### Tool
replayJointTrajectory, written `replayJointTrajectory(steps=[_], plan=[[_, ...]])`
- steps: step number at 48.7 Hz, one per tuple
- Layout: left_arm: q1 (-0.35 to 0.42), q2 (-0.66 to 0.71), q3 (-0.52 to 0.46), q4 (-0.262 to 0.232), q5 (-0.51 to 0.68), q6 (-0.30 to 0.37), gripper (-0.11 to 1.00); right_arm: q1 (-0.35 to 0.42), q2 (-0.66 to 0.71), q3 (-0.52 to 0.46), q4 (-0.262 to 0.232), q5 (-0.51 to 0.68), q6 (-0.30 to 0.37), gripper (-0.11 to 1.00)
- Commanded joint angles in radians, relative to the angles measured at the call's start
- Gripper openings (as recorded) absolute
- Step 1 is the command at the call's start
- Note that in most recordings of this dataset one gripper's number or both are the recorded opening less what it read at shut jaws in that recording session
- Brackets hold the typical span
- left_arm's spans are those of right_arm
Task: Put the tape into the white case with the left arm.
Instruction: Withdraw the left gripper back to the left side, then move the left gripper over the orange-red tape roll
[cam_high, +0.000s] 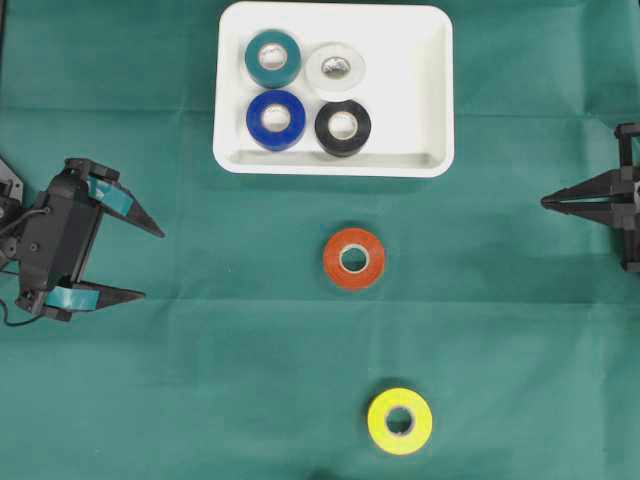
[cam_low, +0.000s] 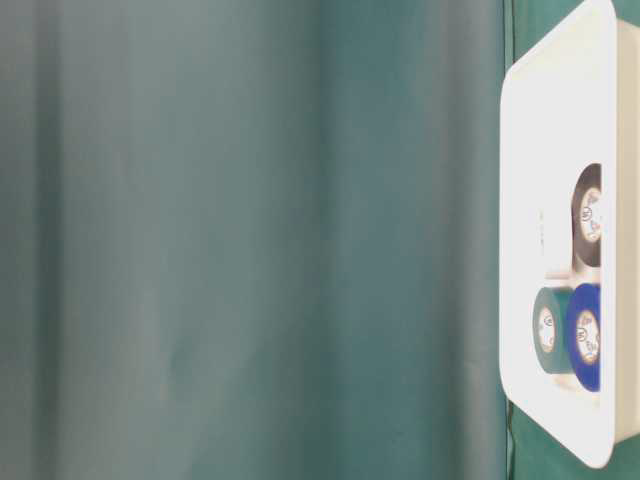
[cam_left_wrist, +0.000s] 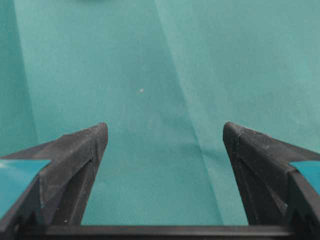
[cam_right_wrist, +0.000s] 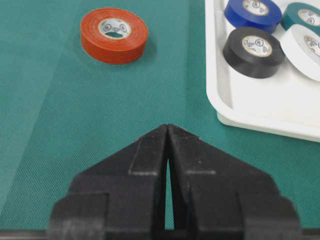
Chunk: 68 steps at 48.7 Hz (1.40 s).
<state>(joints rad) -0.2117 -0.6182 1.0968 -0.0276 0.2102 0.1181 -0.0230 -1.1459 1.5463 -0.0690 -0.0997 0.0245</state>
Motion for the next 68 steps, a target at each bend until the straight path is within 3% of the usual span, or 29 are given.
replayJointTrajectory(steps=[1,34,47,68], plan=[[-0.003,-0.005,-0.014,-0.003,-0.009,0.0,0.96,0.0,0.006,-0.011,0.0,-0.011,0.002,-0.1],[0.009,0.072,-0.049,0.002,-0.101,0.011,0.96,-0.002,0.005,-0.011,0.0,-0.011,0.002,-0.1],[0.054,0.213,-0.143,0.003,-0.104,0.02,0.95,0.0,0.005,-0.011,0.0,-0.011,0.002,-0.1],[0.055,0.436,-0.324,0.003,-0.103,0.052,0.95,0.0,0.005,-0.011,0.0,-0.011,0.002,-0.1]])
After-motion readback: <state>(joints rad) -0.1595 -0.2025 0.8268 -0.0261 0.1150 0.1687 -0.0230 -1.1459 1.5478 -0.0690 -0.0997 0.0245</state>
